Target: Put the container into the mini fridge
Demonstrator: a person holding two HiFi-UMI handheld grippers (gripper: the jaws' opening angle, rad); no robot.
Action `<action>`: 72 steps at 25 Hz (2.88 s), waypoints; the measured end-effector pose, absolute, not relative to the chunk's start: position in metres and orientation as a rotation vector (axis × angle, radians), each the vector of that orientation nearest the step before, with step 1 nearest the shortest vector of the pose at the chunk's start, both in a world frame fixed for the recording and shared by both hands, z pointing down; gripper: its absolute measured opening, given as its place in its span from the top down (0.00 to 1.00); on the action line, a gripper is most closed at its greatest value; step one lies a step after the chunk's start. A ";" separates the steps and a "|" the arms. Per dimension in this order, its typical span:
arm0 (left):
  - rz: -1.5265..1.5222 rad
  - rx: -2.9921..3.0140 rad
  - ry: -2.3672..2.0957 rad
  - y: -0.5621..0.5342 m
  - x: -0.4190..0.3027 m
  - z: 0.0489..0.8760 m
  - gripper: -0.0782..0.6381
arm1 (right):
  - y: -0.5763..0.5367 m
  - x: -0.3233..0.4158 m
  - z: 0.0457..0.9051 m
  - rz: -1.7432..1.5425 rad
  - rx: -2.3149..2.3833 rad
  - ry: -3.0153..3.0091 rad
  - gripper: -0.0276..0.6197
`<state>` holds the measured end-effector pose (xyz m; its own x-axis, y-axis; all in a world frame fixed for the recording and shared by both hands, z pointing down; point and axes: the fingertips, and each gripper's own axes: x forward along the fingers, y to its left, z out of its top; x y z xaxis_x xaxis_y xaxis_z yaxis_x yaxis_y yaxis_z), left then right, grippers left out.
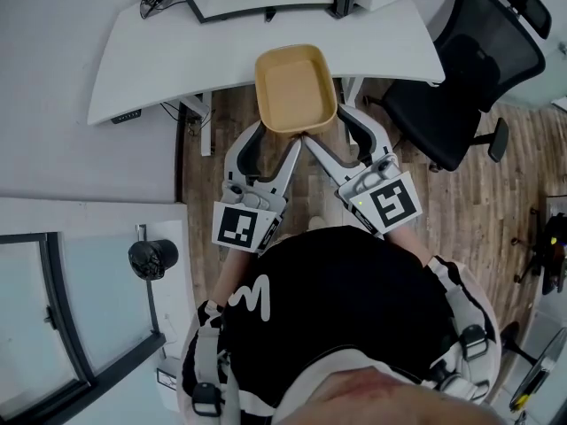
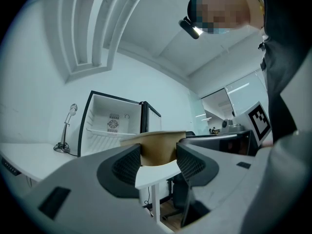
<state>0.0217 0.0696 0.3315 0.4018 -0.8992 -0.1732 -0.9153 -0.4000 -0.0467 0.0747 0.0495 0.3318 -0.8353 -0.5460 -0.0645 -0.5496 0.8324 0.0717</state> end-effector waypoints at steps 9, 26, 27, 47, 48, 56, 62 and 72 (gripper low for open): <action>0.157 -2.510 1.624 0.069 0.028 0.335 0.57 | 0.048 0.082 0.335 0.088 -0.872 2.926 0.56; 0.162 -2.503 1.635 0.068 0.032 0.330 0.57 | 0.047 0.085 0.335 0.092 -0.886 2.936 0.56; 0.155 -2.500 1.647 0.068 0.033 0.330 0.57 | 0.047 0.086 0.334 0.096 -0.880 2.932 0.56; 0.199 -2.467 1.674 0.070 0.028 0.330 0.57 | 0.050 0.078 0.330 0.122 -0.788 2.922 0.56; 0.194 -2.472 1.673 0.068 0.028 0.330 0.57 | 0.048 0.077 0.329 0.126 -0.786 2.916 0.56; 0.150 -2.481 1.656 0.046 0.017 0.328 0.57 | 0.029 0.067 0.323 0.151 -0.797 2.879 0.56; 0.174 -2.496 1.626 0.022 0.009 0.325 0.57 | 0.004 0.059 0.321 0.158 -0.833 2.880 0.56; 0.121 -2.507 1.632 -0.019 -0.010 0.326 0.57 | -0.037 0.044 0.321 0.151 -0.889 2.893 0.56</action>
<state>-0.0098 -0.0190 0.3261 0.4054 -0.9021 -0.1476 -0.9140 -0.3978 -0.0793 0.0435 -0.0365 0.3214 -0.8222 -0.5528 -0.1352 -0.5639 0.8235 0.0620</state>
